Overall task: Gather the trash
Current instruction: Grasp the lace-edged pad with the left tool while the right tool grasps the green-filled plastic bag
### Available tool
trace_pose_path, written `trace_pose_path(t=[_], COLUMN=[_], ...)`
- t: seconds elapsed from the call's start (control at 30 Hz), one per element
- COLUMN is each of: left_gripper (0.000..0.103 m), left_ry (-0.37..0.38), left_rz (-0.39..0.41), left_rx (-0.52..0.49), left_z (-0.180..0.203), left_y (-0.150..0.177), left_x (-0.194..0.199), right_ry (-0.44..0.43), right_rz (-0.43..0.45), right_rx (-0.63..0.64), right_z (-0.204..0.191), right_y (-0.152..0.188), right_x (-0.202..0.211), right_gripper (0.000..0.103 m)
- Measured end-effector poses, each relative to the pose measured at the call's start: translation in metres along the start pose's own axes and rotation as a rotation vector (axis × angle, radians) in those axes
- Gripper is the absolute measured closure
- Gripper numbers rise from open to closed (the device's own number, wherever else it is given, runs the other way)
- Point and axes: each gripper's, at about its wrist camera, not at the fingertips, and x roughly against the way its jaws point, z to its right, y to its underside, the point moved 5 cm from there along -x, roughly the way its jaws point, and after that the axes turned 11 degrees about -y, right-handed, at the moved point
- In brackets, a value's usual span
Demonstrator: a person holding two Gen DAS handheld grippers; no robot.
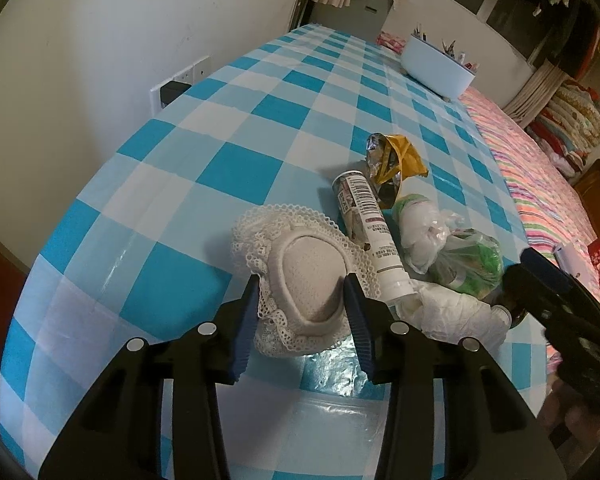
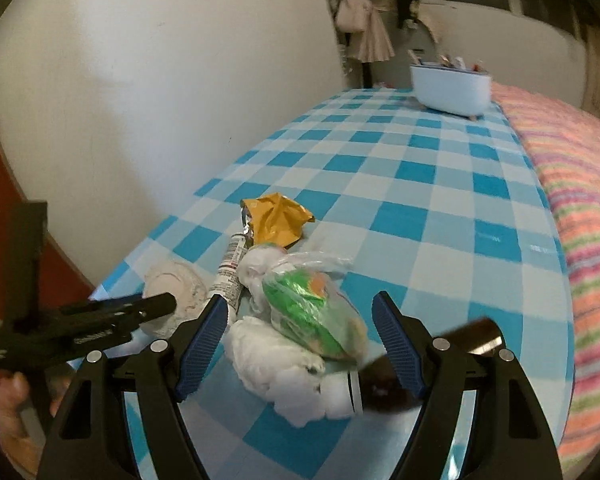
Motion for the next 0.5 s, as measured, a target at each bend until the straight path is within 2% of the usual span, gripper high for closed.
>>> trace_pose_path(t=[0.13,0.2,0.27,0.5], left_gripper=[0.063,0.064,0.064,0.067], left_ry=[0.009,0.011,0.016,0.048], left_rz=[0.0,0.0,0.001,0.038], left_rx=[0.003,0.003,0.002,-0.002], left_z=[-0.002,-0.002,-0.003,-0.001], left_y=[0.001,0.001,0.001,0.002], left_x=[0.001,0.001,0.002,0.014], right_ry=[-0.009,-0.026,-0.013,-0.045], right_rz=[-0.045,-0.064,-0.066,-0.01], right_rx=[0.012,0.008,0.025,0.0], right_z=[0.001,0.002,0.003,0.004], right_y=[-0.001,0.0,0.0,0.007], right_x=[-0.018,-0.023,-0.025,-0.018], right_gripper=[0.031,0.038,0.06,0.069])
